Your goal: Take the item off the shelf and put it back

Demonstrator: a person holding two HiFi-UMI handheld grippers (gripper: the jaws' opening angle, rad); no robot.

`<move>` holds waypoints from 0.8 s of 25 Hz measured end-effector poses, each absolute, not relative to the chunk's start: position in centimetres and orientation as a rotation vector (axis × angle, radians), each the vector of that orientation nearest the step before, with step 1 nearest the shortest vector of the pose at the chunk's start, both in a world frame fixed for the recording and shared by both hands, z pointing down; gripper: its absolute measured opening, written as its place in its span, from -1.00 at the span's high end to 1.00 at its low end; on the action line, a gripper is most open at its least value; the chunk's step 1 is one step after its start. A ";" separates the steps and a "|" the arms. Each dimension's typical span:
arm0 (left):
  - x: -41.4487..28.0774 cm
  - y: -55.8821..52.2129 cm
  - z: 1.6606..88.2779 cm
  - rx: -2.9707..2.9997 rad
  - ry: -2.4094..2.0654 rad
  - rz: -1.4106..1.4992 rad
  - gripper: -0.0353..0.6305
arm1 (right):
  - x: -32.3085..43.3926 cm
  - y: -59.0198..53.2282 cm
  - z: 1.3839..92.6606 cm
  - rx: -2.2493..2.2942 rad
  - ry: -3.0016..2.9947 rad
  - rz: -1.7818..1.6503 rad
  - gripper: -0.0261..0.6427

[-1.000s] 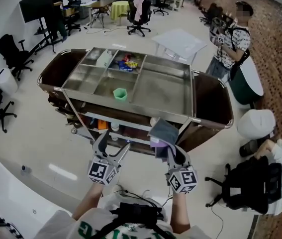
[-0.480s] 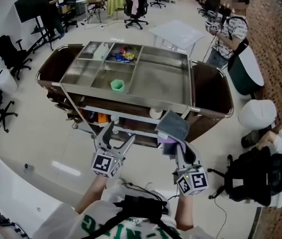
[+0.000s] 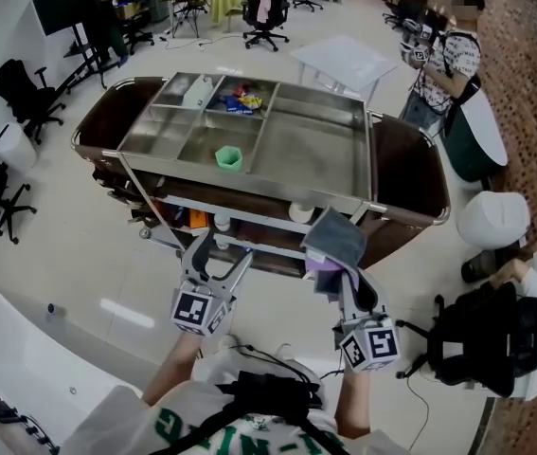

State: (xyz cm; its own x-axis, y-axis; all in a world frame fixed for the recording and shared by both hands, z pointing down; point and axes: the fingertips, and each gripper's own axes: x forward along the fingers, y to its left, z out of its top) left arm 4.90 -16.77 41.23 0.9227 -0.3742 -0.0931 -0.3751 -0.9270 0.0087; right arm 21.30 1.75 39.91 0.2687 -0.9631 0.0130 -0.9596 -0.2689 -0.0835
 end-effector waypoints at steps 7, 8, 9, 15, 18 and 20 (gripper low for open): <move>4.1 -17.8 42.5 -3.063 0.629 0.138 -0.18 | 21.4 2.1 41.6 -2.501 1.838 -0.044 0.68; 4.0 -17.9 42.7 -3.066 0.633 0.140 -0.18 | 21.4 2.1 42.1 -2.502 1.837 -0.045 0.68; 4.0 -18.0 42.9 -3.071 0.634 0.138 -0.18 | 21.3 1.9 42.7 -2.499 1.839 -0.057 0.68; 4.5 -18.7 44.9 -3.083 0.649 0.086 -0.18 | 21.0 0.6 46.6 -2.473 1.885 -0.137 0.68; 4.8 -18.9 46.1 -3.085 0.658 0.052 -0.18 | 21.1 0.1 49.2 -2.473 1.899 -0.179 0.68; 5.2 -19.3 47.0 -3.081 0.661 0.043 -0.18 | 21.5 -0.6 51.3 -2.477 1.908 -0.202 0.68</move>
State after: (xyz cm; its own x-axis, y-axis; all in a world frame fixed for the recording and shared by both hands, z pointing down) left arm 5.15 -19.28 47.01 0.9118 -0.4099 -0.0247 -0.4097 -0.9121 0.0156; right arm 21.53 -0.60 51.28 0.2499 -0.9634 0.0969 -0.9623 -0.2582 -0.0852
